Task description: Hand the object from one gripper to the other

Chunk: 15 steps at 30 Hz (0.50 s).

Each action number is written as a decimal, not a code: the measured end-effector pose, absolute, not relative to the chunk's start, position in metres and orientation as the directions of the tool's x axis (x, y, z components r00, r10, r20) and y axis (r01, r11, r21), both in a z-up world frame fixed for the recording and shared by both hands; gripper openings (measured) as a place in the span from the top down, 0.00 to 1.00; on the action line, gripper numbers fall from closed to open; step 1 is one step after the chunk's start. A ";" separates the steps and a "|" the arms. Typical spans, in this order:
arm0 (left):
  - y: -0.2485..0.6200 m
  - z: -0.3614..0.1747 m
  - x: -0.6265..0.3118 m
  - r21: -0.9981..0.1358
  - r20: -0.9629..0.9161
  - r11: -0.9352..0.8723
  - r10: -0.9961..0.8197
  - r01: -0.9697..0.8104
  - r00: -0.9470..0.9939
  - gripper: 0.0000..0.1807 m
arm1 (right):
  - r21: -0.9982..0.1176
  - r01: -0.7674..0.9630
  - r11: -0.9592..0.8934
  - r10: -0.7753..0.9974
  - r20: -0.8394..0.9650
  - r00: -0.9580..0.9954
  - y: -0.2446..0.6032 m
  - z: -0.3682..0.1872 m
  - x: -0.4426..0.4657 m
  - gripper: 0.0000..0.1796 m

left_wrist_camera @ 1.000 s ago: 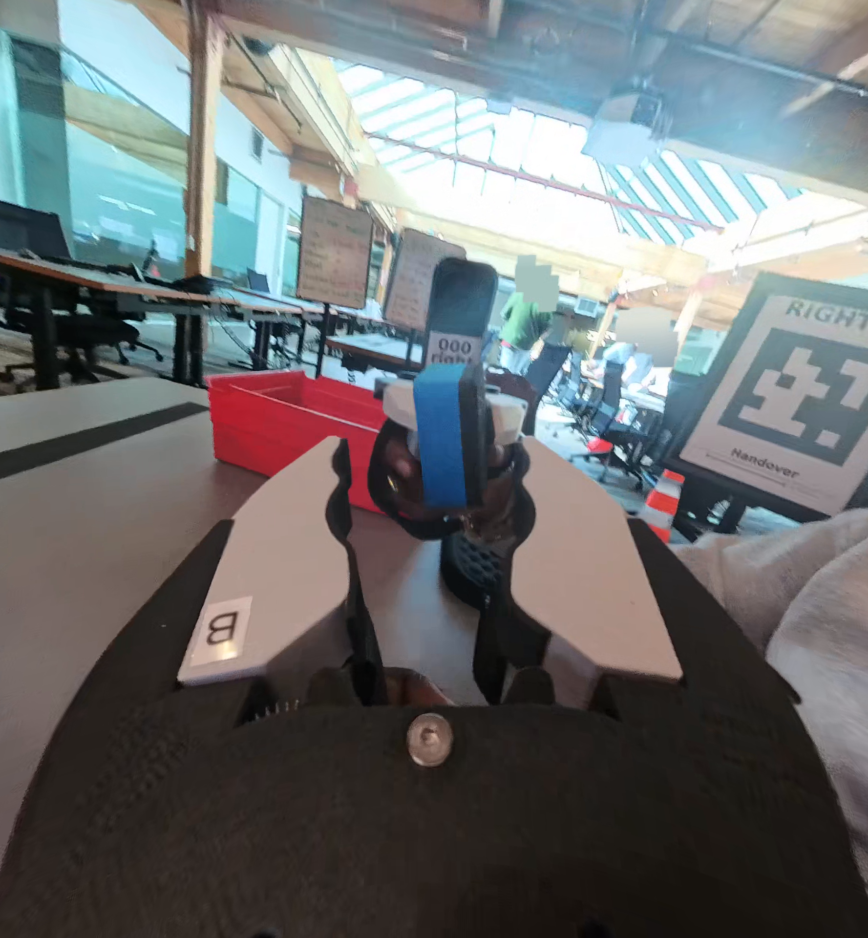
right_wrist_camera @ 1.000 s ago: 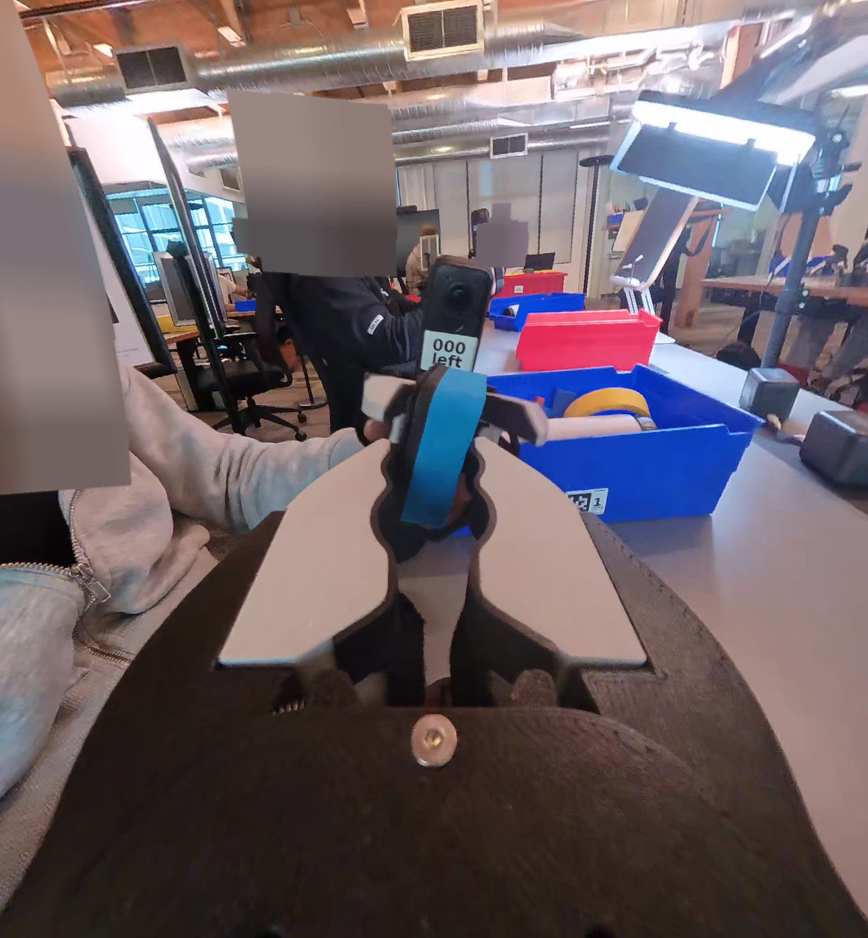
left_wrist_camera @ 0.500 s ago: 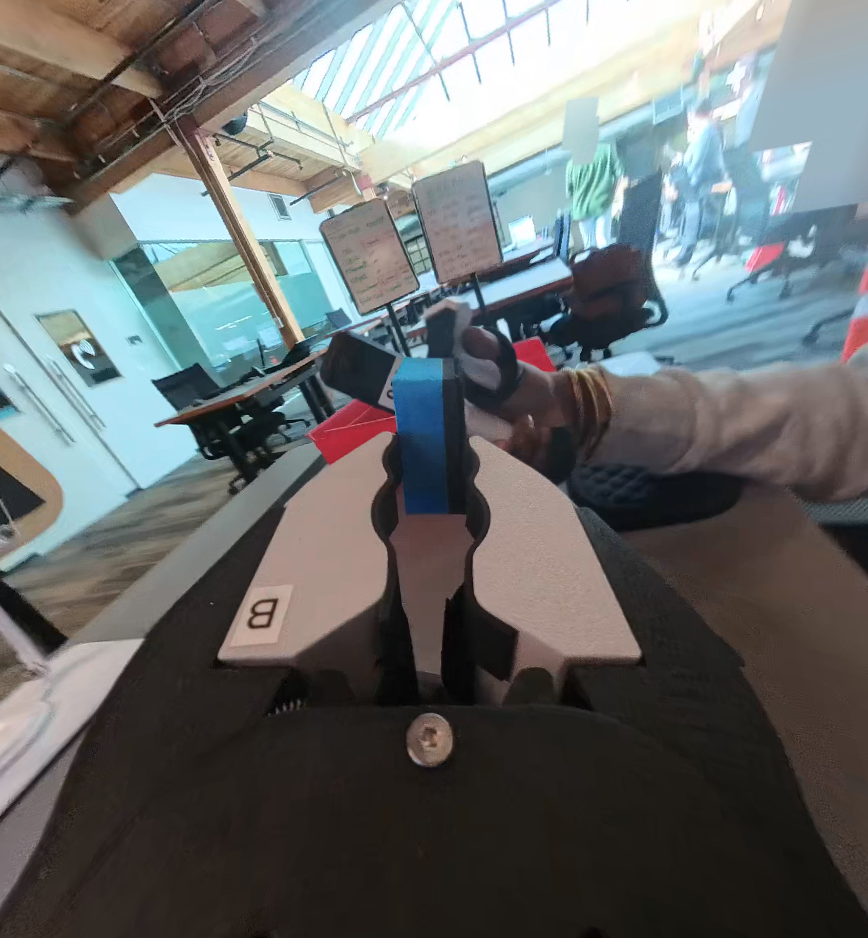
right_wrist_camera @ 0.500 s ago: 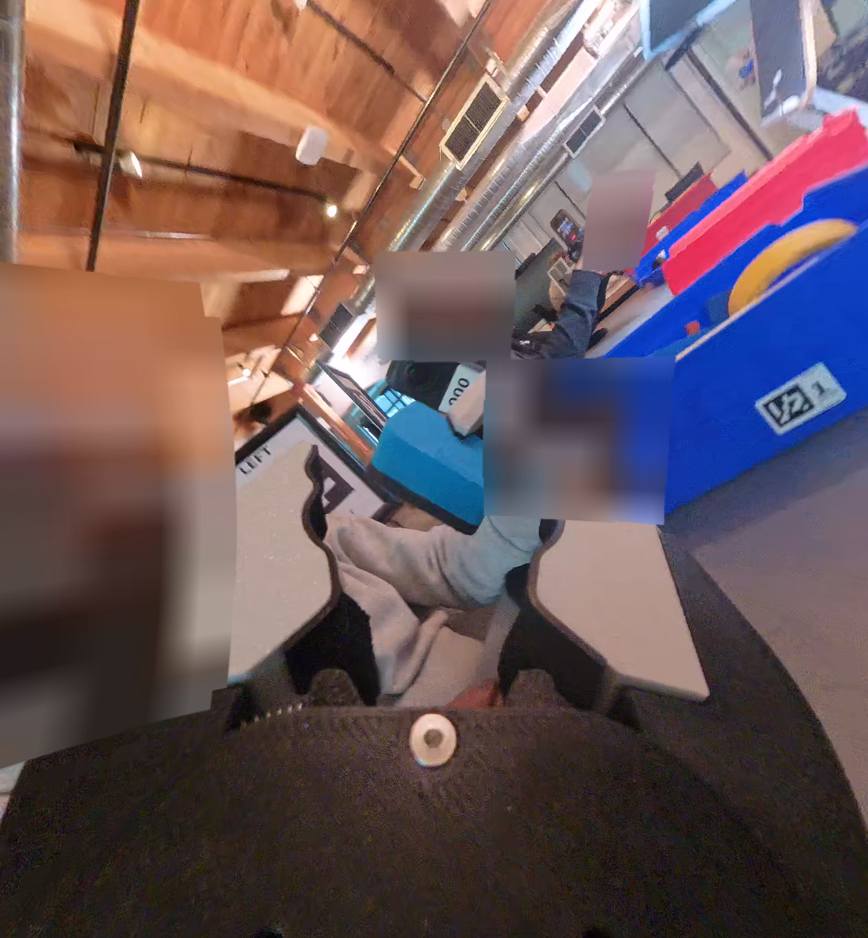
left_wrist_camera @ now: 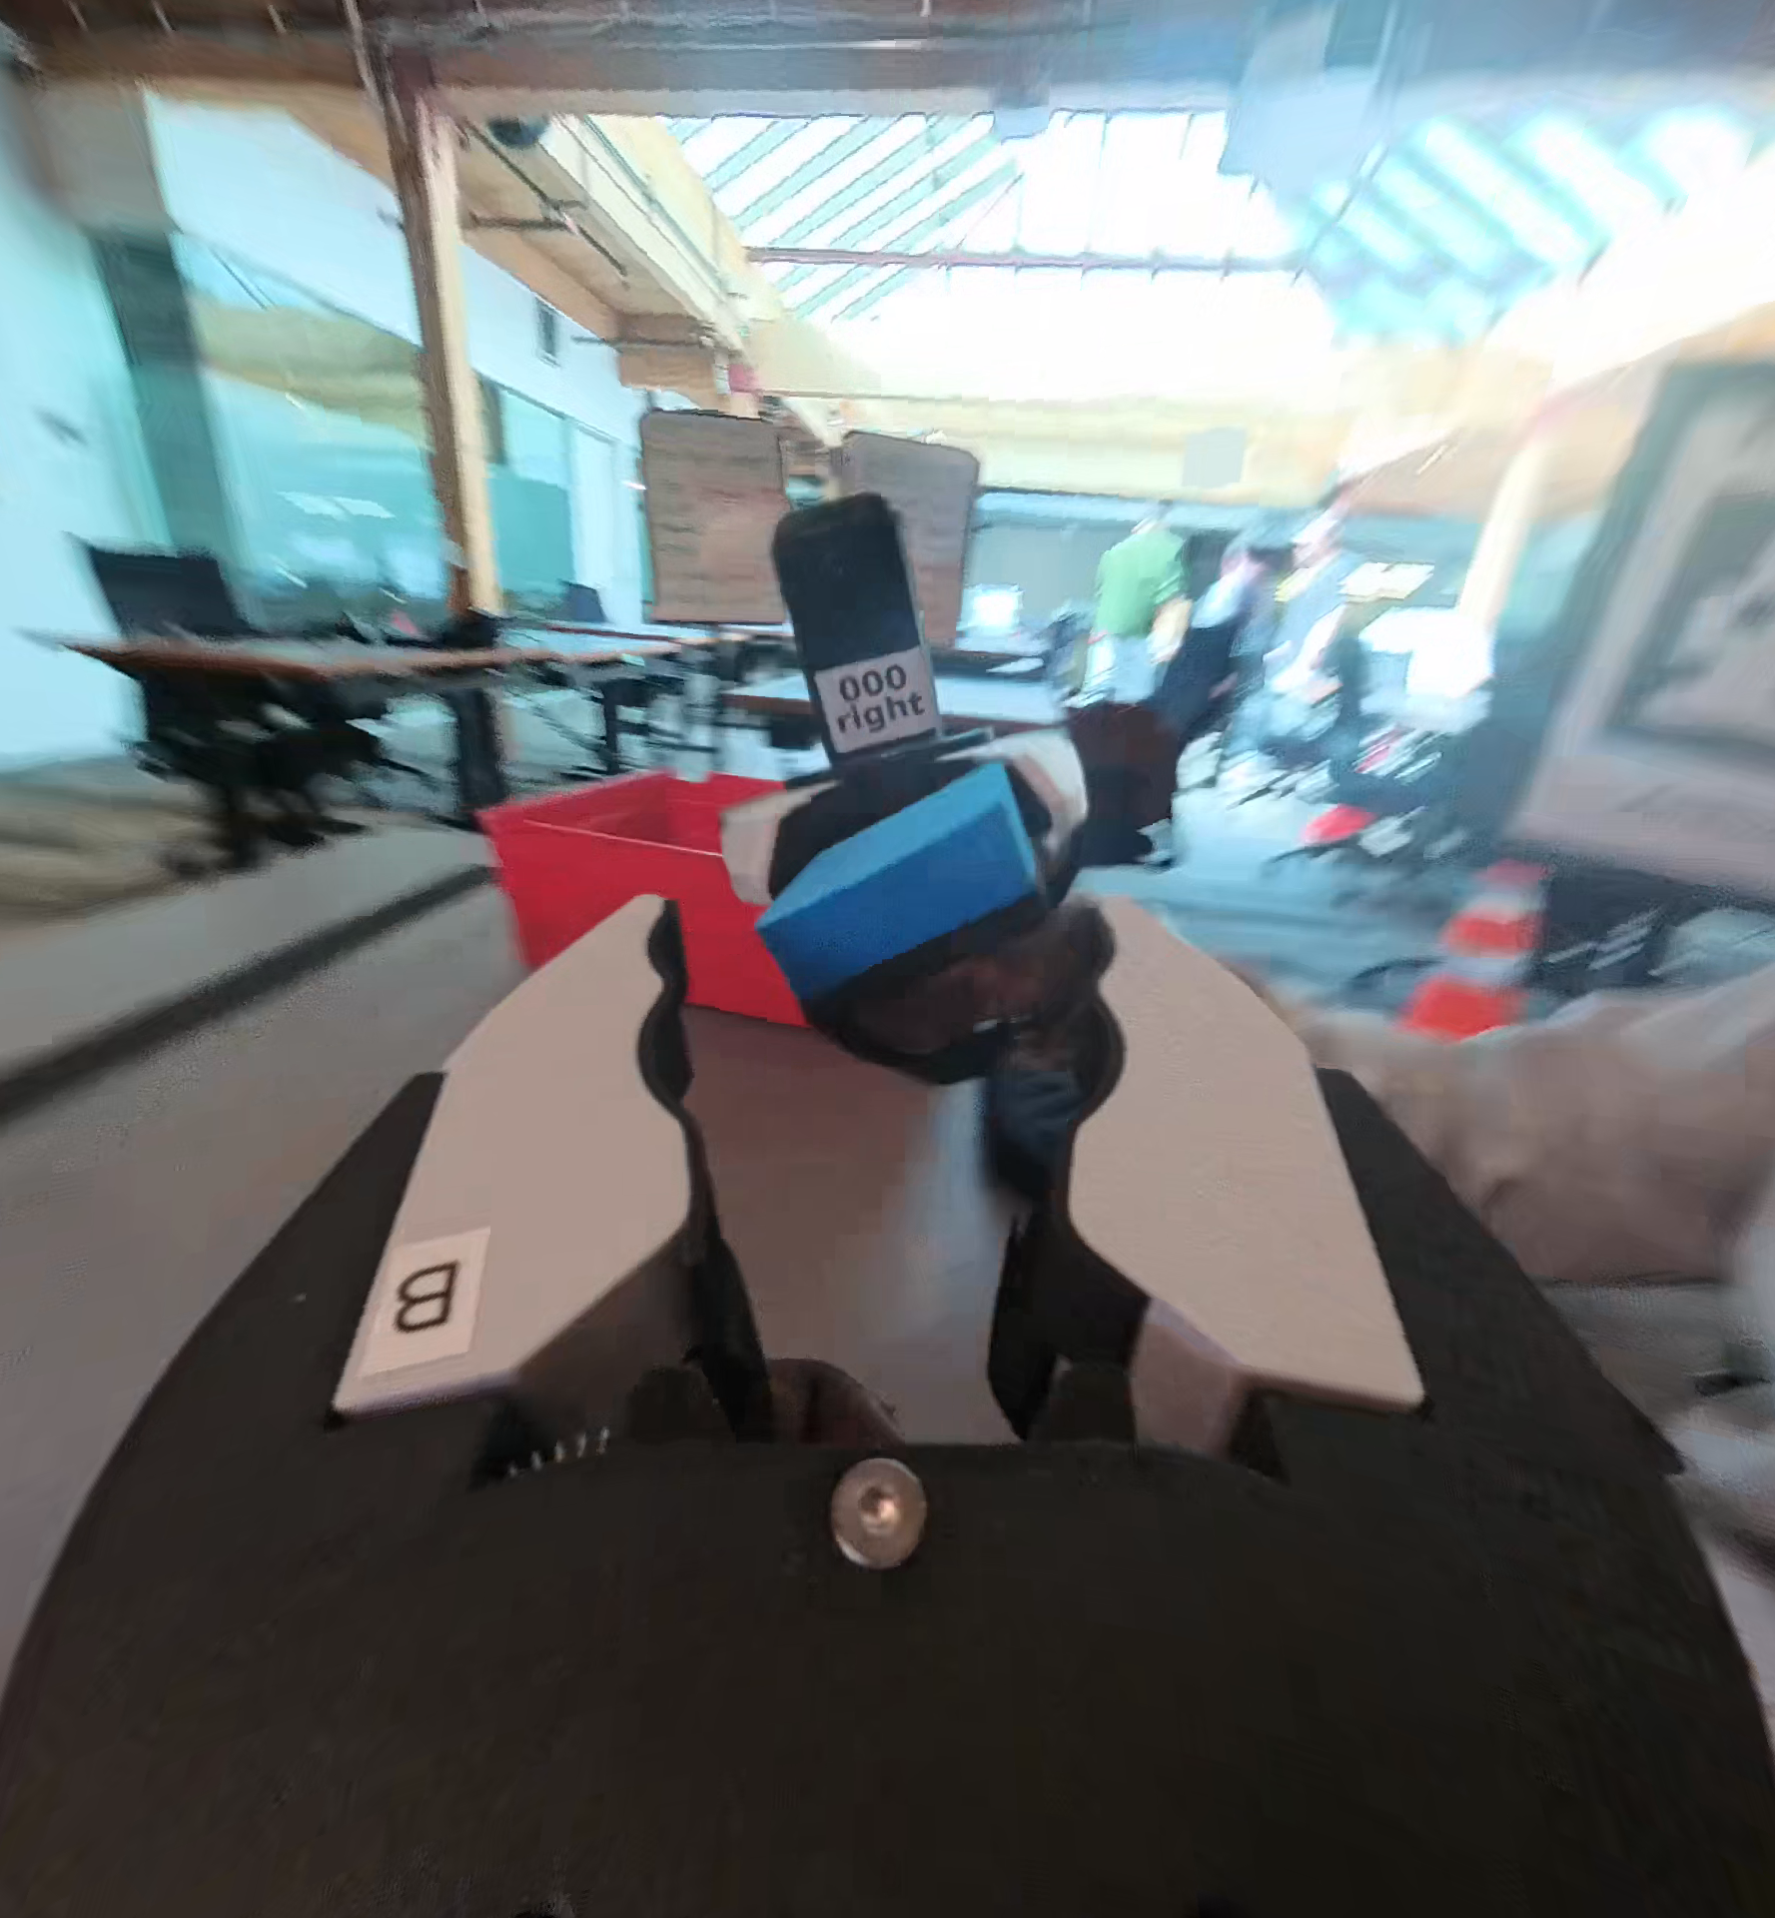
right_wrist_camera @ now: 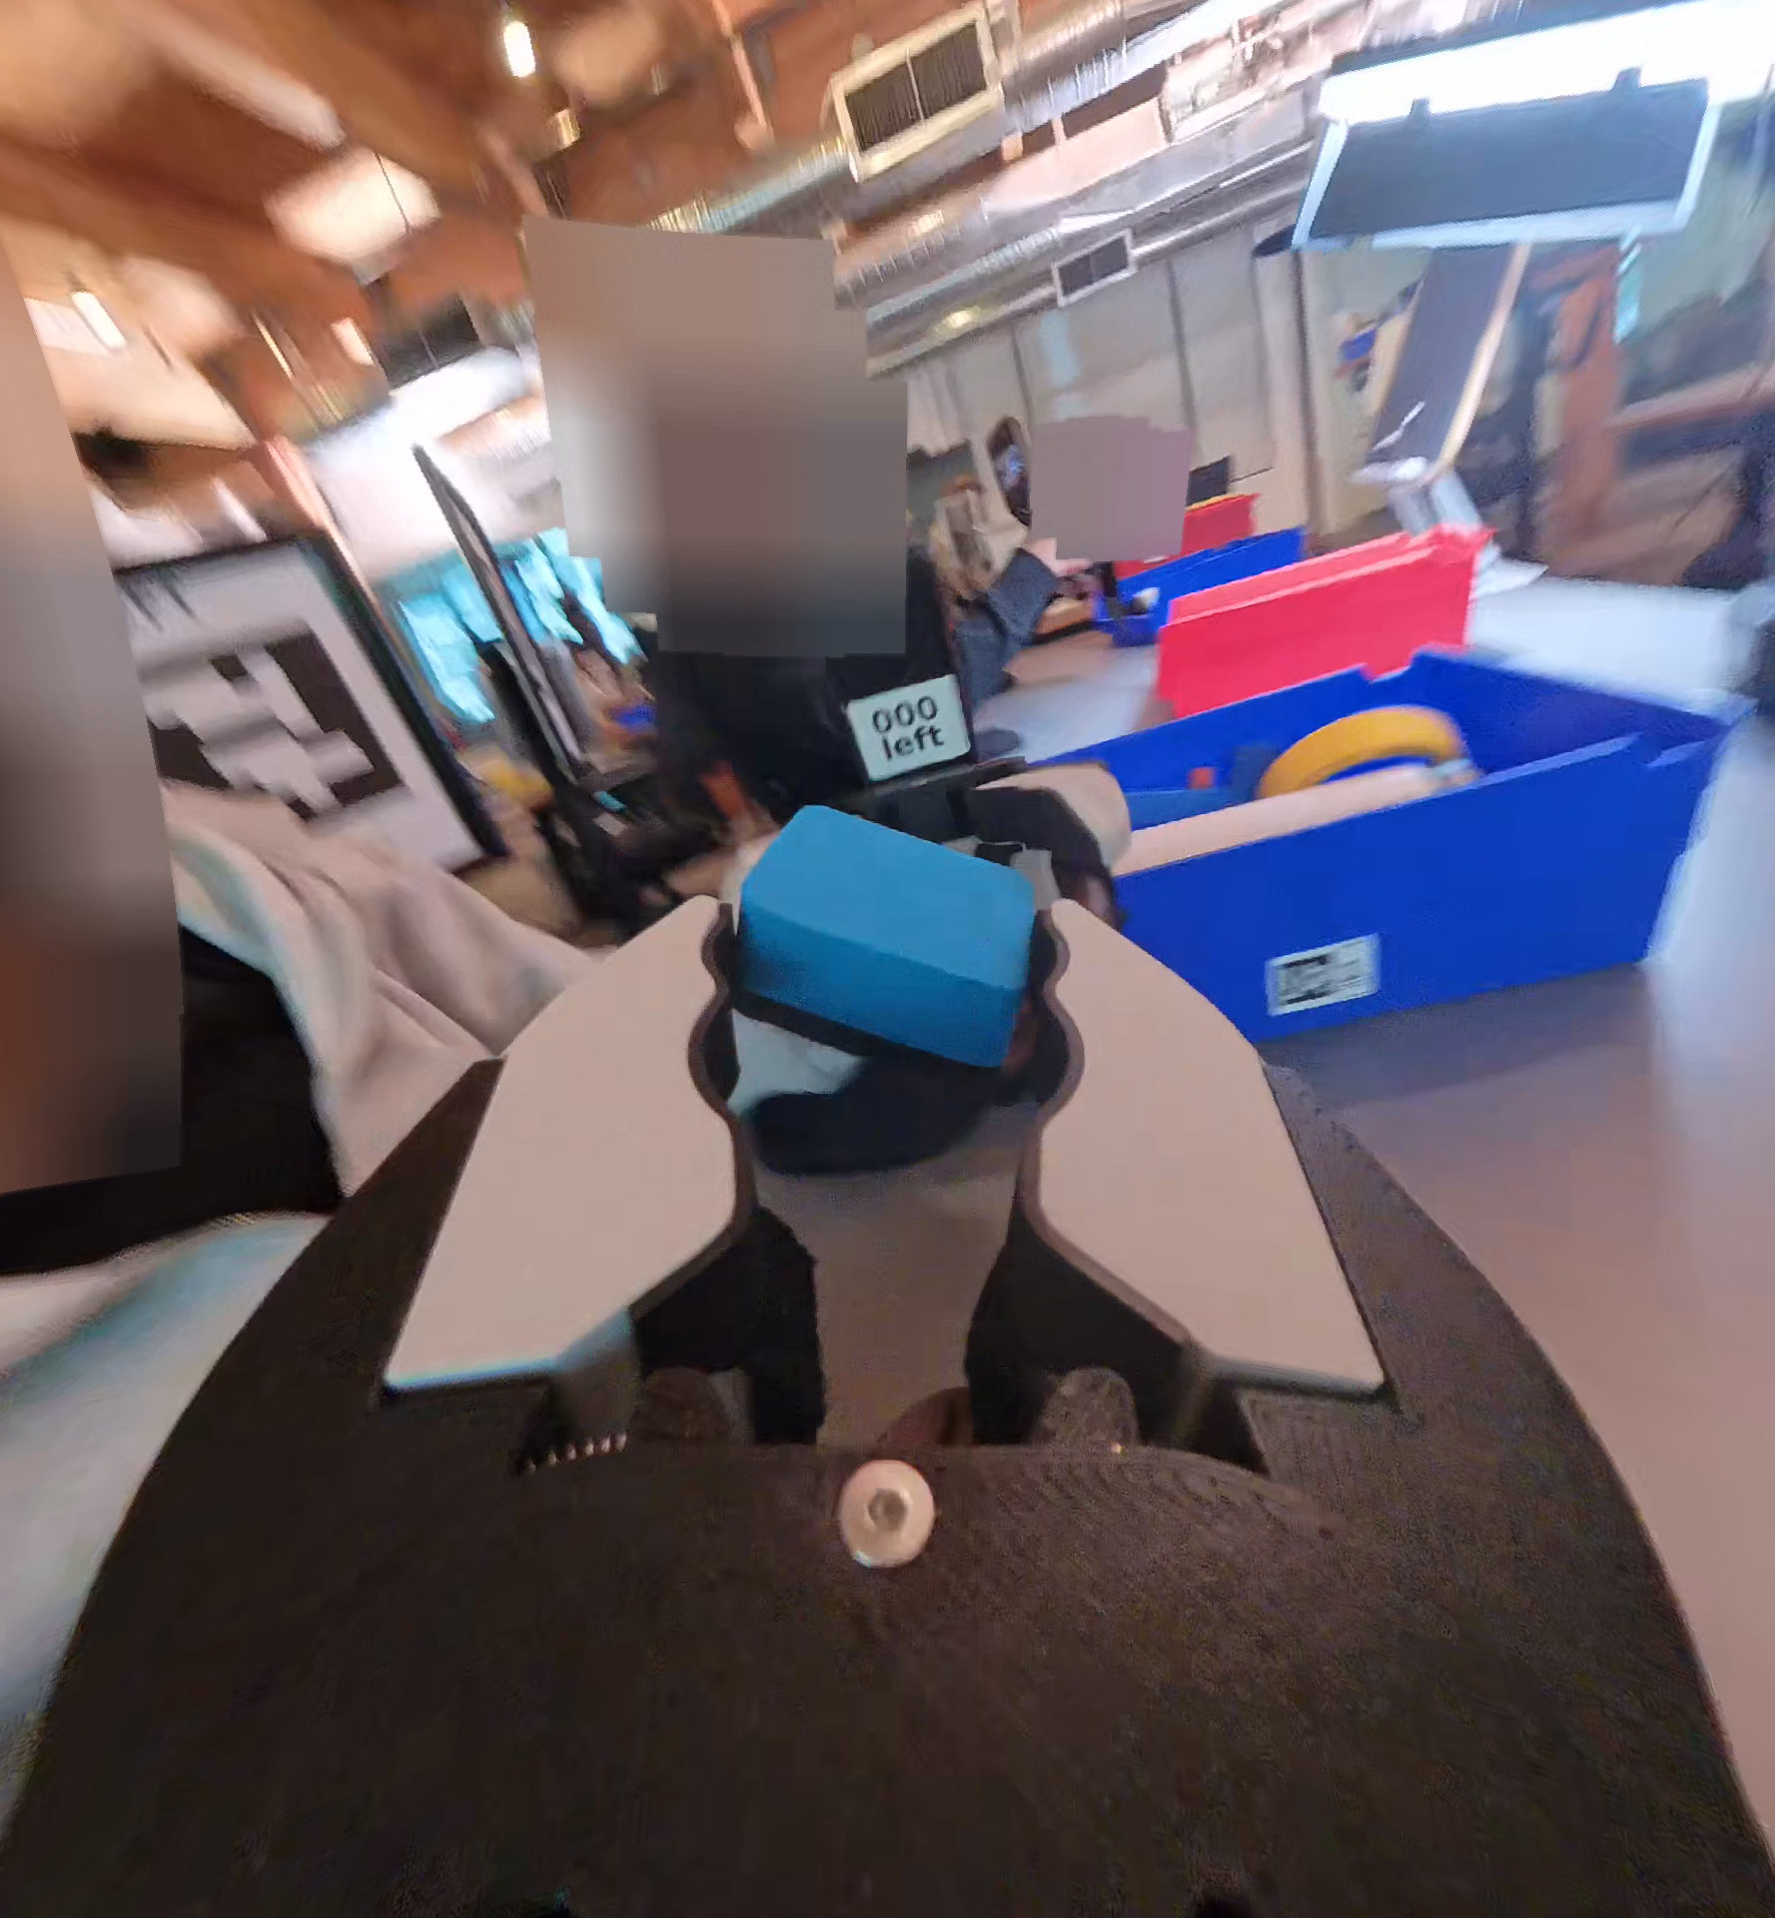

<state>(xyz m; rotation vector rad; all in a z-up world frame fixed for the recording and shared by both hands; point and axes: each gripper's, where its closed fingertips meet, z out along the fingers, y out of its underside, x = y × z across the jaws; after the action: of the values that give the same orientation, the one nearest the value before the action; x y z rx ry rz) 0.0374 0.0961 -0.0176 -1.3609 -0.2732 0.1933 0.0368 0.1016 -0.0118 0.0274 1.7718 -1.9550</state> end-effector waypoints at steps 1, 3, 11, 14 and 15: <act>0.097 -0.016 0.041 -0.963 0.184 0.237 0.213 0.132 0.959 0.57 | -0.966 0.257 -0.038 -0.308 -0.233 -0.922 0.101 -0.012 0.040 0.70; 0.100 -0.017 0.047 -0.930 0.300 0.248 0.091 0.270 0.950 0.54 | -0.996 0.076 -0.045 -0.266 -0.062 -0.962 0.100 -0.011 0.048 0.70; 0.103 -0.020 0.053 -0.969 0.179 0.198 0.144 0.149 0.973 0.65 | -0.998 -0.006 -0.058 -0.276 0.022 -0.961 0.098 -0.011 0.056 0.70; 0.104 -0.021 0.057 -0.970 0.173 0.192 0.110 0.150 0.979 0.70 | -0.999 -0.026 -0.046 -0.269 0.037 -0.962 0.096 -0.013 0.057 0.70; 0.104 -0.020 0.057 -0.973 0.160 0.189 0.115 0.136 0.980 0.71 | -0.998 -0.030 -0.048 -0.270 0.042 -0.962 0.097 -0.013 0.057 0.70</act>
<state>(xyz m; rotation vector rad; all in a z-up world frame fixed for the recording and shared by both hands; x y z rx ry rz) 0.0574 0.1042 -0.0205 -1.3841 -0.2146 -0.0146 0.0571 0.0965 -0.0129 -0.3268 2.0431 -2.1356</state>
